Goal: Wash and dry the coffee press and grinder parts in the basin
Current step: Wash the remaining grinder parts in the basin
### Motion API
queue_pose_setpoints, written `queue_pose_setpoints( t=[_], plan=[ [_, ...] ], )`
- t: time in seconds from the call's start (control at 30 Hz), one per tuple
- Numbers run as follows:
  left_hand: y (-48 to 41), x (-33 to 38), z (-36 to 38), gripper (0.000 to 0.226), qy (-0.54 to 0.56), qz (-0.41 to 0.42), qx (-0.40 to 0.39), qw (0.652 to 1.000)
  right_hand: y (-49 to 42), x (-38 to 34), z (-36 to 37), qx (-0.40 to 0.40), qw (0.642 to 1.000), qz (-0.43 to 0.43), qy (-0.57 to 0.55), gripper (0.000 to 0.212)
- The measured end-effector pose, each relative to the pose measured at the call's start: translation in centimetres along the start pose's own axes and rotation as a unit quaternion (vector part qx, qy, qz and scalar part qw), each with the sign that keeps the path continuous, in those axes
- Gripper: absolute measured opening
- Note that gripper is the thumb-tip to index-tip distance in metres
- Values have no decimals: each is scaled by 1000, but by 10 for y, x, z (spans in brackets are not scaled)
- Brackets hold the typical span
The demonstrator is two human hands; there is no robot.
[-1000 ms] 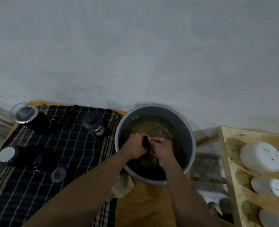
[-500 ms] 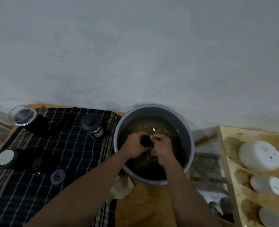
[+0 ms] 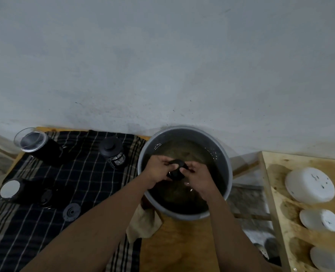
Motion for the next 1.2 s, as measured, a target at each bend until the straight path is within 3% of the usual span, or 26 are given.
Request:
queue_pose_setpoints(
  t=[0.13,0.3,0.4,0.5,0.6,0.8,1.2],
  plan=[
    [9,7,-17,18,41,33,47,998,7,-27,-6,22,999,-32,-4,20],
    [21,19,-21,22,19,65,32,997,14,-58,-5,14,992,-90,84,19],
    [33,36,-22,20,17,87,26,996,20,-71,-10,42,991,-104,75,13],
    [39,49,-23,18,13,120,19,992,23,-86,-8,45,990,-123,50,21],
    [46,56,-23,18,9,142,14,990,27,-89,-6,38,990,-114,76,11],
    [51,64,-15,14,-16,156,-13,988,37,-84,-8,49,995,-83,-34,17],
    [66,66,-13,21,-8,189,46,981,51,-91,-26,115,984,-127,52,23]
  ],
)
Point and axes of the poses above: each hand's wrist, its own y-axis away from the middle knuckle, its own z-axis out of the palm, x = y × z, the point moved 10 cm from there along -y, towards the middle knuckle, and after that the axes turned 12 degrees about -z, right-handed, at the moved point
